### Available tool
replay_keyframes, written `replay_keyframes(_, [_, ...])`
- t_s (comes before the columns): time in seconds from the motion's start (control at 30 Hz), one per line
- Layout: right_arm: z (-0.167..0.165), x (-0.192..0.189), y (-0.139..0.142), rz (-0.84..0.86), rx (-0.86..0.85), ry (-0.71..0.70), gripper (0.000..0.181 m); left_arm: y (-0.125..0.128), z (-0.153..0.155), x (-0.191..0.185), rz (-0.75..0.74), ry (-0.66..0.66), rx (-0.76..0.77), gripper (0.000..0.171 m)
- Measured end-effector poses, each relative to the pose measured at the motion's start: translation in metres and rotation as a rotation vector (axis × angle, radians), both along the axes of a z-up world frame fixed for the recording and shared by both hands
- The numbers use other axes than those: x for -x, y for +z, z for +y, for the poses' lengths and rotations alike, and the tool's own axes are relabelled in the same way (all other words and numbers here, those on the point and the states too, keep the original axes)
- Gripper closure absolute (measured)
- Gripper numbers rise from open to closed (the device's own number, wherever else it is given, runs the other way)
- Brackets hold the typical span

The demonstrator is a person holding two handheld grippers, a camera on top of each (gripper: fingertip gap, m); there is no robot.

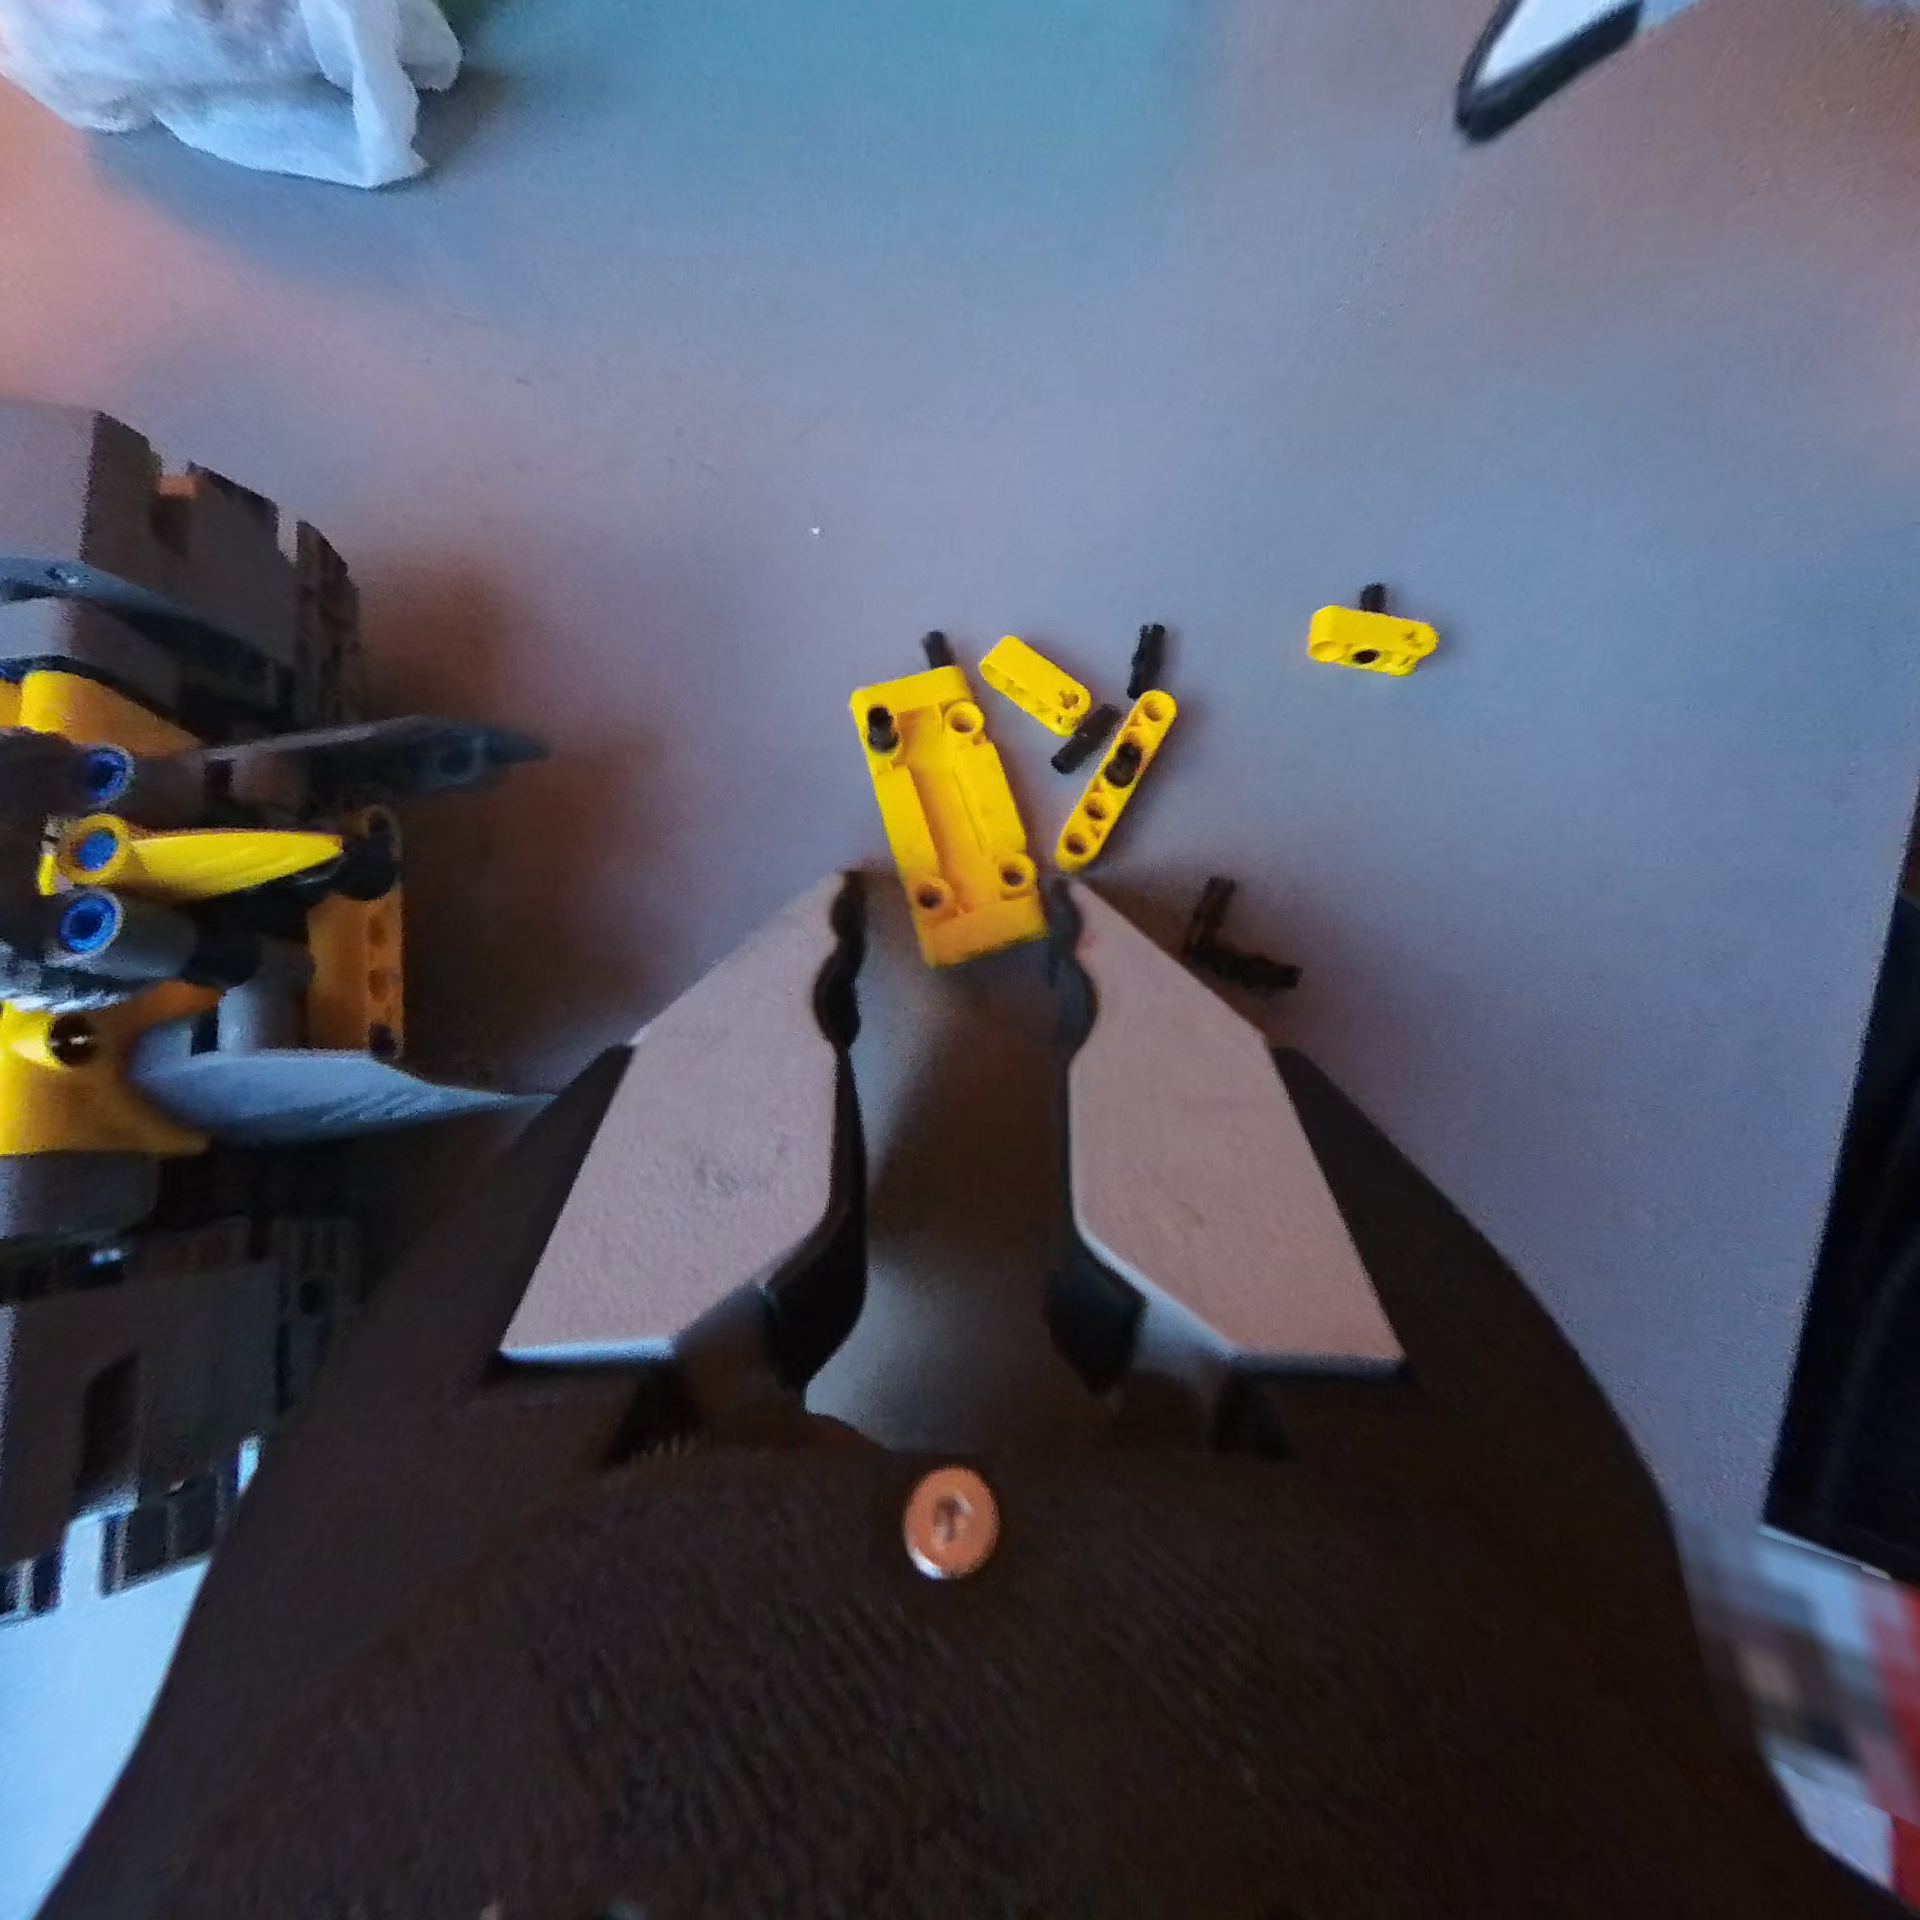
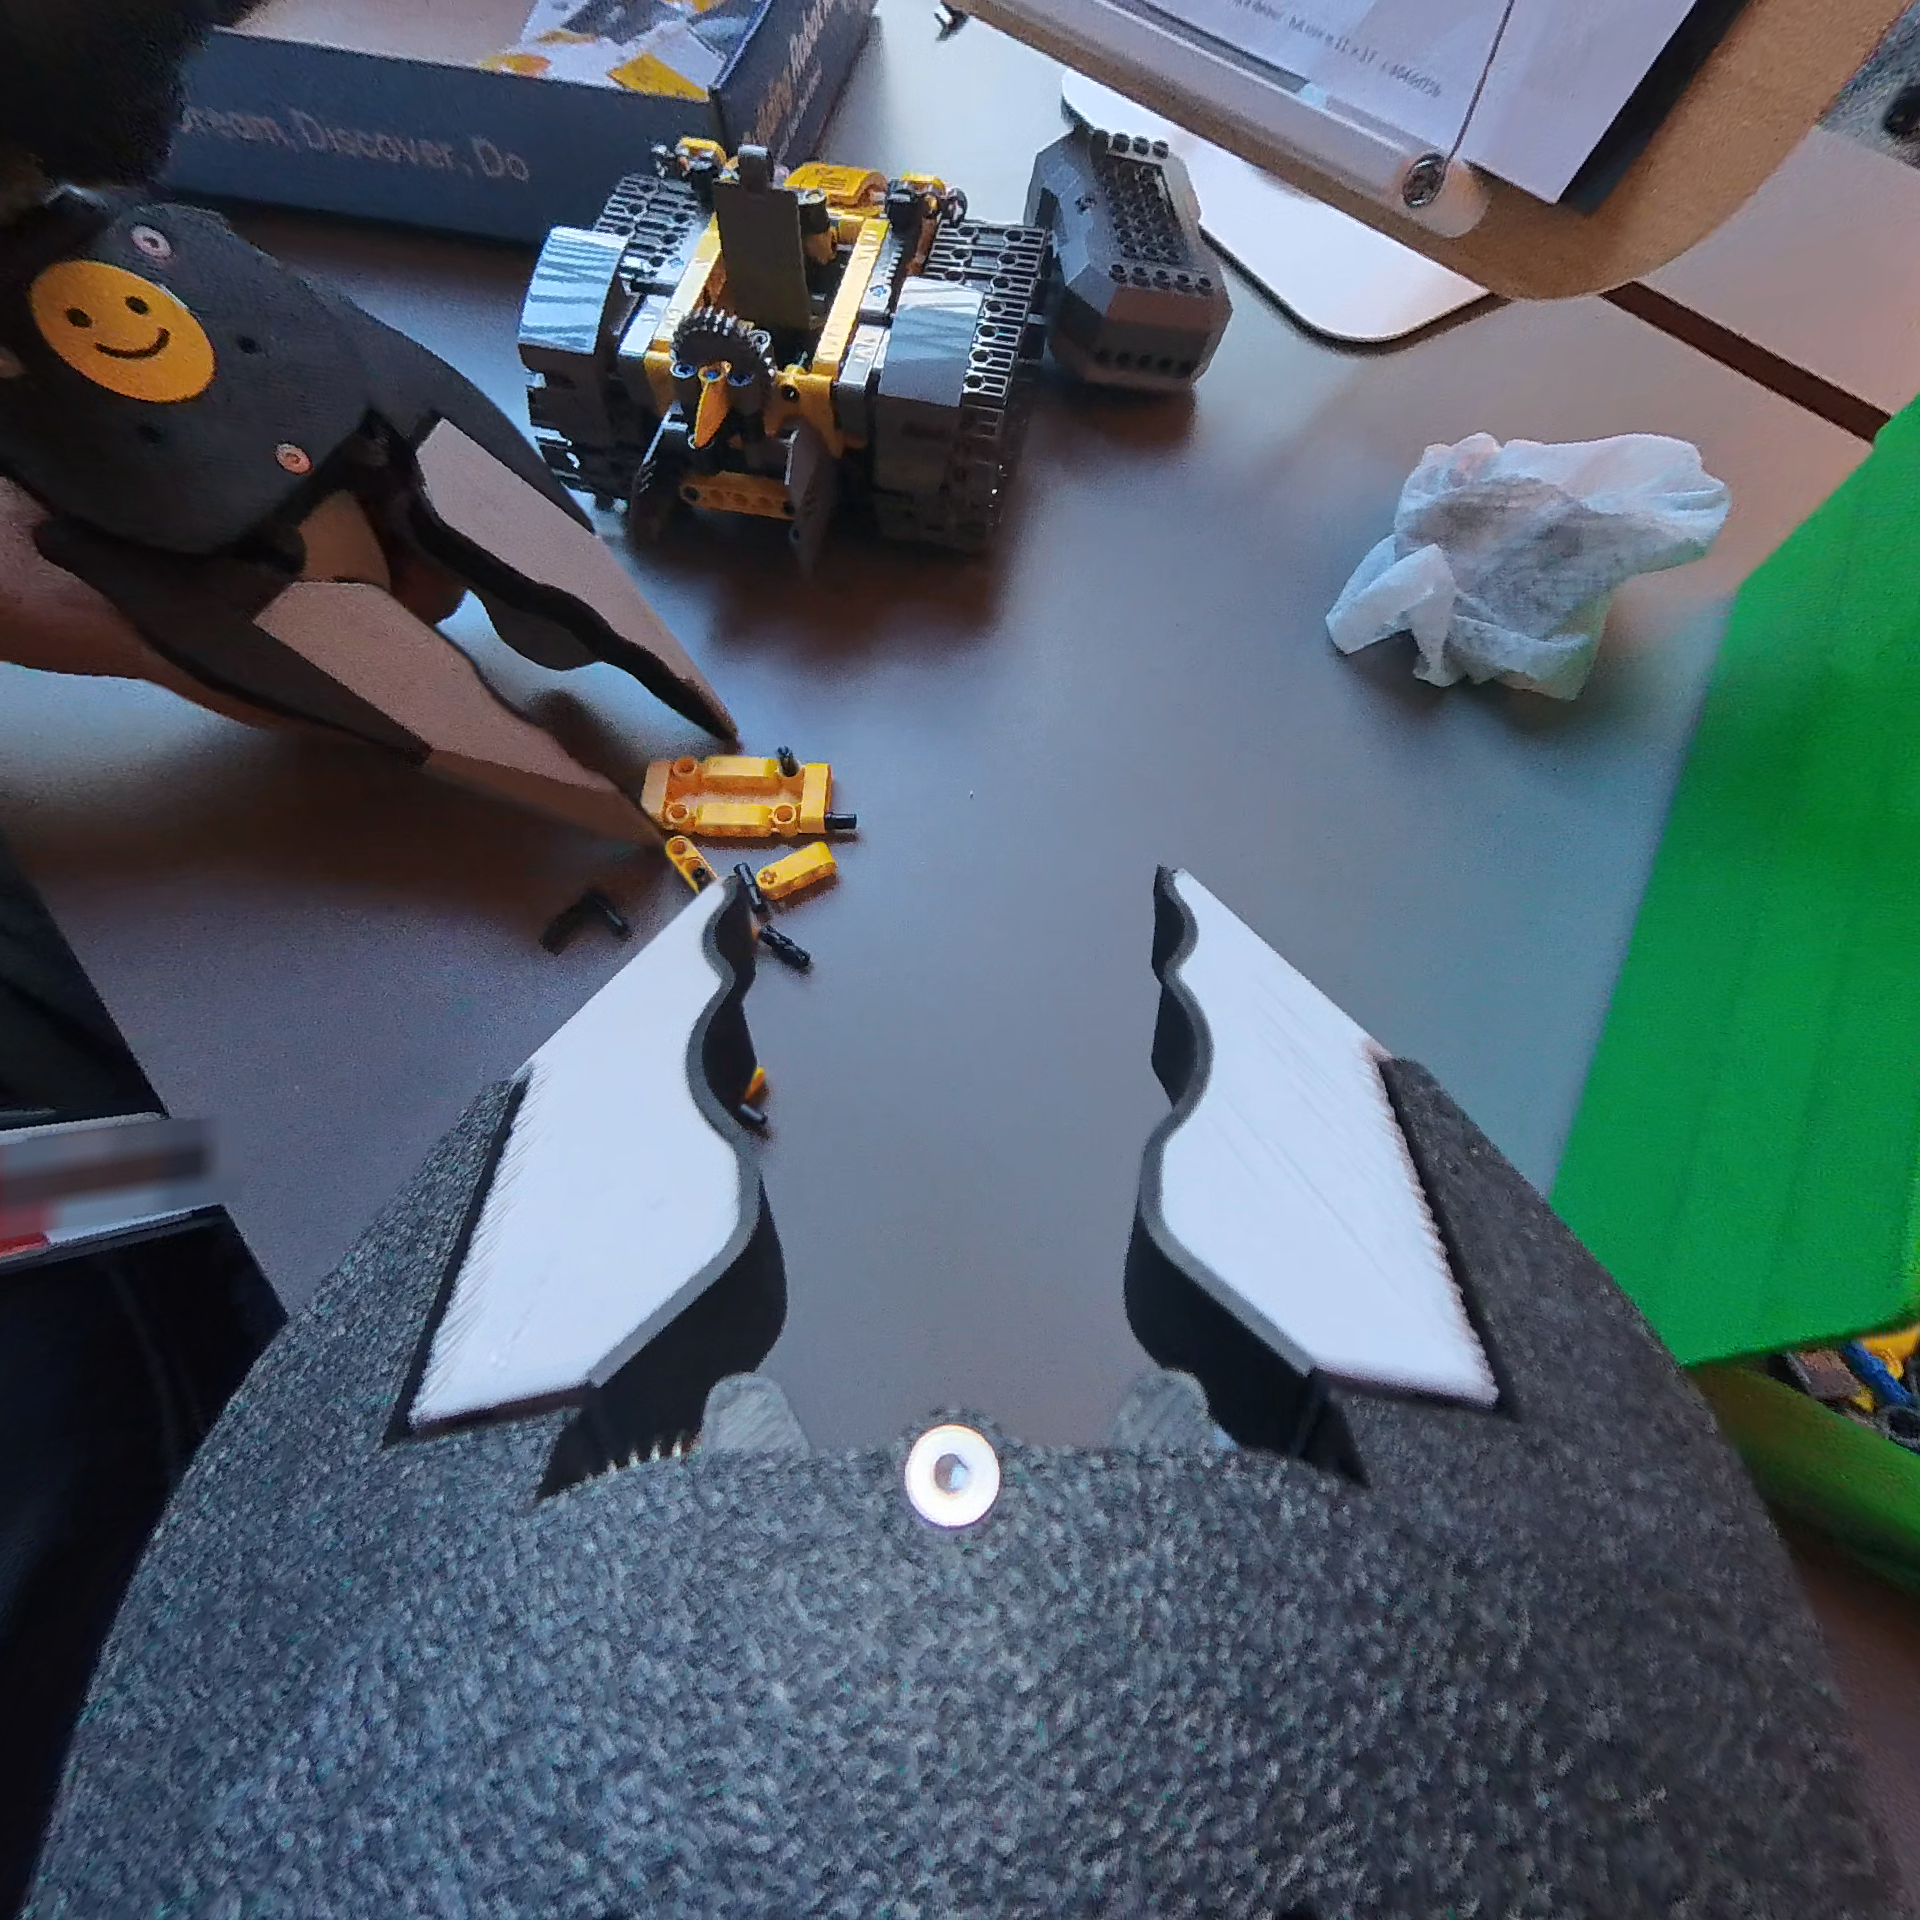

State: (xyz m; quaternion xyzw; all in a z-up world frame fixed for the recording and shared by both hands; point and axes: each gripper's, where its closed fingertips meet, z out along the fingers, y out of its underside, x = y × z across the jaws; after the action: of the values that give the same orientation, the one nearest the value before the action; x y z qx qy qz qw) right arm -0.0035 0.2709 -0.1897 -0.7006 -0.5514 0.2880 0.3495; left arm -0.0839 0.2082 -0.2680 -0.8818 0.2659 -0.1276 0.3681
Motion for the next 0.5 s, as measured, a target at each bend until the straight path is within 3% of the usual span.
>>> replay_keyframes(0.03, [0.000,-0.002,0.001,0.002,-0.001,-0.002,0.107,0.000,-0.001,0.002,0.013,-0.007,-0.004,0.149])
replay_keyframes(0.33, [0.001,-0.014,0.001,0.027,0.031,0.002,0.109,0.001,-0.039,0.026,-0.020,0.001,0.012,0.149])
replay_keyframes(0.5, [-0.004,-0.010,0.007,0.057,0.052,0.018,0.109,0.007,-0.039,0.028,-0.061,0.037,-0.013,0.125])
